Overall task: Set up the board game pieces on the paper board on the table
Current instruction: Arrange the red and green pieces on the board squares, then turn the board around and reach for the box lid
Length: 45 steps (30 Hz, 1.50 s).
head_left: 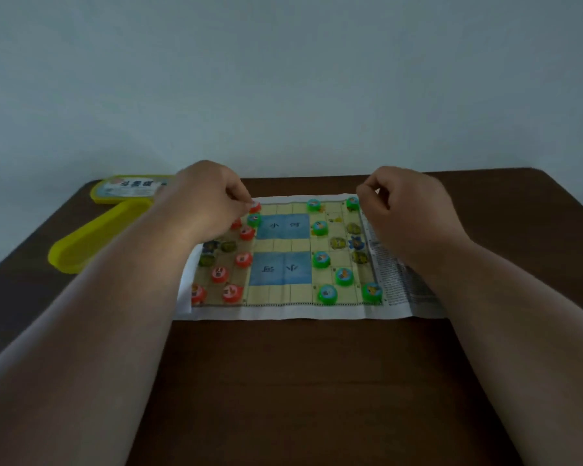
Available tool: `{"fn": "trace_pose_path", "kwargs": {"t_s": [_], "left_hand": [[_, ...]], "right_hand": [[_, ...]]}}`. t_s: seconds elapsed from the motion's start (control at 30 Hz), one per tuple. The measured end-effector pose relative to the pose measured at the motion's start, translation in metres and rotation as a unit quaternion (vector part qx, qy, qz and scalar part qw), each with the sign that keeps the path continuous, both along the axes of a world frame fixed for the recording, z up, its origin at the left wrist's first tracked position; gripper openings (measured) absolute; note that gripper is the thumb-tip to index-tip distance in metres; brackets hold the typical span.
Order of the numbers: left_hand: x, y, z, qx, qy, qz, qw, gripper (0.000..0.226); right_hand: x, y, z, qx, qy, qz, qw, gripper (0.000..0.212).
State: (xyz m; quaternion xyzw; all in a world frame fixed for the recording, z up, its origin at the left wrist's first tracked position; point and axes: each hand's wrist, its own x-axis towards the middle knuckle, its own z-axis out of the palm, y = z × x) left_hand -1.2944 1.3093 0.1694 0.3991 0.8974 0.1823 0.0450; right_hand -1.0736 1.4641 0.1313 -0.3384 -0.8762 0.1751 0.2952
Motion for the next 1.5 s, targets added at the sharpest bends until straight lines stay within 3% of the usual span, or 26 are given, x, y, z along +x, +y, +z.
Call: {"fn": "trace_pose_path", "kwargs": {"t_s": [0.23, 0.33, 0.5, 0.77, 0.97, 1.2, 1.37, 1.5], "left_hand": [[0.017, 0.007, -0.004, -0.065, 0.052, 0.018, 0.996, 0.016], [0.022, 0.008, -0.002, -0.037, 0.067, 0.015, 0.997, 0.014], [0.046, 0.026, 0.014, 0.054, -0.003, -0.069, 0.996, 0.016], [0.071, 0.076, 0.002, -0.042, 0.053, -0.174, 0.982, 0.014], [0.065, 0.080, -0.007, -0.021, 0.055, -0.182, 0.981, 0.008], [0.020, 0.029, 0.026, 0.152, 0.002, -0.089, 0.984, 0.003], [-0.008, -0.031, 0.020, 0.171, -0.003, 0.008, 0.985, 0.020], [-0.001, -0.060, -0.002, 0.143, -0.028, 0.032, 0.989, 0.034]], "right_hand": [[0.000, -0.001, 0.001, -0.028, 0.020, -0.025, 0.999, 0.023], [0.001, 0.003, 0.001, -0.045, 0.040, -0.055, 0.997, 0.024], [0.003, 0.008, 0.000, -0.059, 0.047, -0.092, 0.993, 0.024], [0.003, 0.011, -0.002, -0.067, 0.040, -0.105, 0.991, 0.026], [0.003, 0.012, -0.003, -0.064, 0.033, -0.103, 0.992, 0.028], [0.003, 0.010, -0.003, -0.077, 0.017, -0.107, 0.991, 0.027], [0.001, 0.009, -0.003, -0.071, -0.030, -0.102, 0.992, 0.024], [0.003, 0.007, -0.002, -0.062, -0.043, -0.099, 0.992, 0.028]]}}
